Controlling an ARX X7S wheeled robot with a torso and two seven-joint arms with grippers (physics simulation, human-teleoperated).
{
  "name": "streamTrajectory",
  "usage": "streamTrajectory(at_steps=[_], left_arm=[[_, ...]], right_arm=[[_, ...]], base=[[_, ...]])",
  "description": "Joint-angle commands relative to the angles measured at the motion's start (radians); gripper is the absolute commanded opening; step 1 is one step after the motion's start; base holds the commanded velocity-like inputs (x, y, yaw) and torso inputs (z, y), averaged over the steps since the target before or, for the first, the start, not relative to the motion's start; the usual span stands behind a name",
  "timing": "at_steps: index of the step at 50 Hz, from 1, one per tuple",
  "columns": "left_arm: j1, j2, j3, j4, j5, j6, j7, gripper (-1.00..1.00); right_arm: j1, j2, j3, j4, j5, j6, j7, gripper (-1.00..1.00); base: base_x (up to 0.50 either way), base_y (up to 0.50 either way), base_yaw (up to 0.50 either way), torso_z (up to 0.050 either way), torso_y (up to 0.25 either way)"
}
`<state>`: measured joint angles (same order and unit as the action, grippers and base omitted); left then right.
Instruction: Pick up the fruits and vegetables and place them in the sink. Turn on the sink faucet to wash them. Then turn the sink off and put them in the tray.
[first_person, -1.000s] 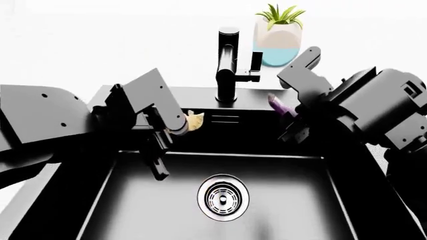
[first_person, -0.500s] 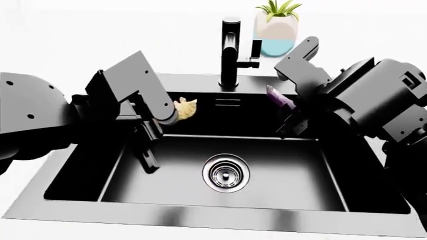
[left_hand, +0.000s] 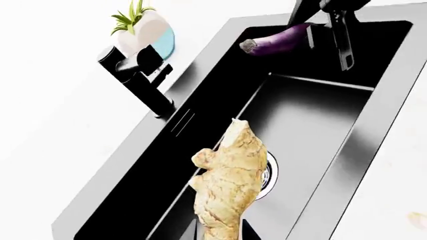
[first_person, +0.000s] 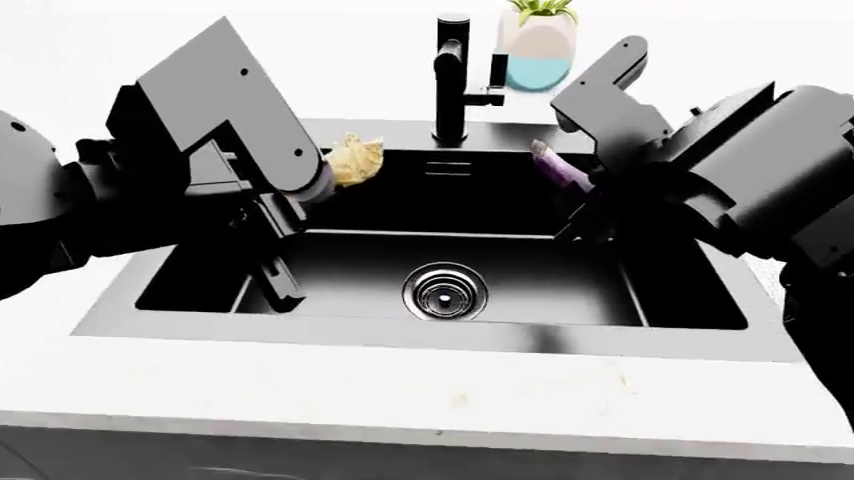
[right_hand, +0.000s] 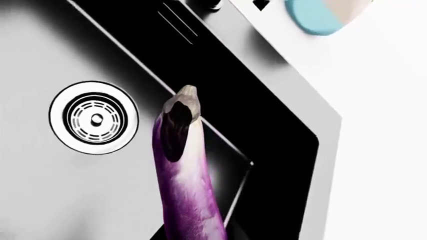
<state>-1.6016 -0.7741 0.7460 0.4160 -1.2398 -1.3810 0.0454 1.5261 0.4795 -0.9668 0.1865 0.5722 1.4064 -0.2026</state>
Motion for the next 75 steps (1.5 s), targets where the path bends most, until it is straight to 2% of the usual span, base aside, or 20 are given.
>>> streamTrajectory(at_steps=[1, 41, 75], left_arm=[[-0.024, -0.001, -0.018, 0.011, -0.030, -0.009, -0.023, -1.00], [-0.055, 0.011, 0.000, 0.036, -0.085, -0.004, -0.043, -1.00], [-0.067, 0.001, 0.023, 0.040, -0.097, 0.009, -0.048, -1.00]], right_arm=[[0.018, 0.009, 0.036, -0.029, -0.012, 0.010, 0.033, -1.00], [0.032, 0.022, 0.083, -0.080, 0.004, 0.012, 0.084, -1.00], [0.045, 0.017, 0.044, -0.066, 0.000, -0.020, 0.075, -1.00]], base=[[-0.21, -0.51, 0.00, 0.000, 0.000], [-0.19, -0.51, 0.00, 0.000, 0.000], [0.02, -0.50, 0.00, 0.000, 0.000]])
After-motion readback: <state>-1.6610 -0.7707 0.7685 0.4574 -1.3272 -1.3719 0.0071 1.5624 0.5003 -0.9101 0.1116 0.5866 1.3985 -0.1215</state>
